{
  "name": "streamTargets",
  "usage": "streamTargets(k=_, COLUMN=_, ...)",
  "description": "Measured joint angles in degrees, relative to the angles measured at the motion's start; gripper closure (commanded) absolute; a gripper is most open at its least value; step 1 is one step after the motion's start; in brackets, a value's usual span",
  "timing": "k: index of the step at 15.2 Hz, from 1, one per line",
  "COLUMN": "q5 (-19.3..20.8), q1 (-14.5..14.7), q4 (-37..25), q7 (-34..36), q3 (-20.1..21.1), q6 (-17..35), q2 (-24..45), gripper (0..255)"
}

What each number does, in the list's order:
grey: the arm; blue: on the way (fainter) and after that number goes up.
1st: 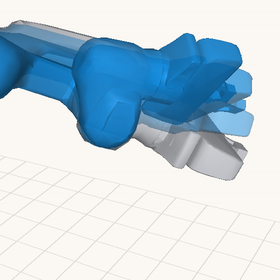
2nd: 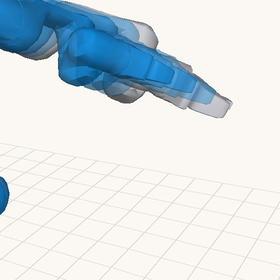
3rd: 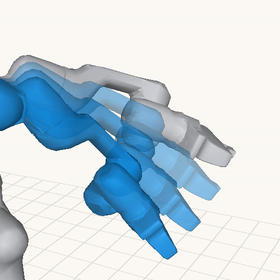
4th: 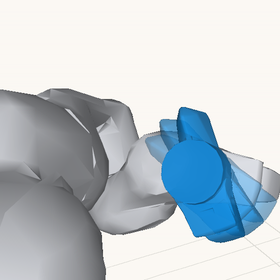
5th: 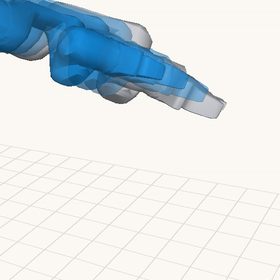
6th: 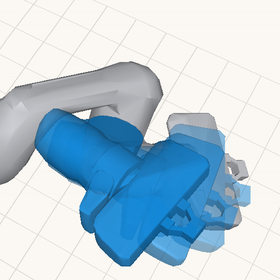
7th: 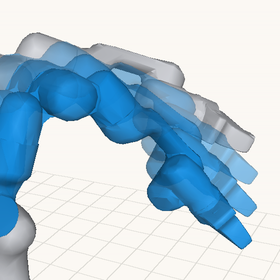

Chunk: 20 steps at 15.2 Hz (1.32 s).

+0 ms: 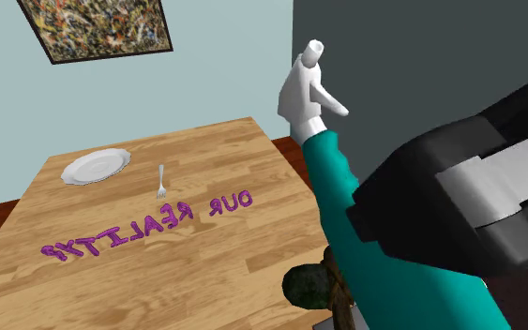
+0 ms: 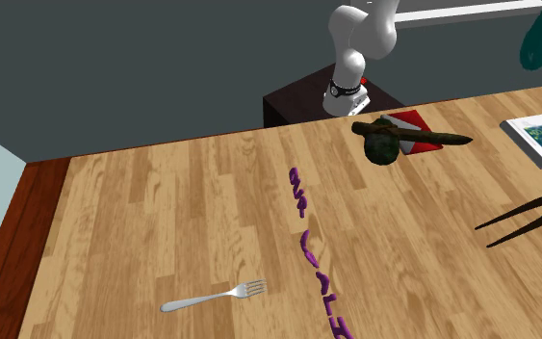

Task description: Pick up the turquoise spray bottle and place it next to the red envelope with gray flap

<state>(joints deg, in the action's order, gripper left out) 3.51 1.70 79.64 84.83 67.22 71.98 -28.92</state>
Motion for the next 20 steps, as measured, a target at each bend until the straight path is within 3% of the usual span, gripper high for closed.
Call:
streamTargets(k=3, q5=-1.8, q1=0.6, q4=-1.9, q7=2.7, q3=1.8, q6=-2.9, q2=-1.6, gripper=255)
streamTargets(k=5, q5=-2.8, q1=-0.4, q4=-4.1, q7=4.4, q3=4.3, q6=-4.9, q2=-2.3, gripper=255)
streamTargets(k=10, q5=-6.4, q1=-6.3, q4=-13.6, q7=8.7, q3=12.1, q6=-11.8, q2=-4.3, gripper=255)
streamTargets(k=12, q5=-7.1, q1=-5.3, q4=-12.9, q7=9.9, q3=12.3, q6=-11.7, q2=-5.0, gripper=255)
streamTargets(k=20, q5=-7.8, q1=3.1, q4=-1.2, q7=12.0, q3=7.7, q6=-4.9, q2=-6.6, gripper=255)
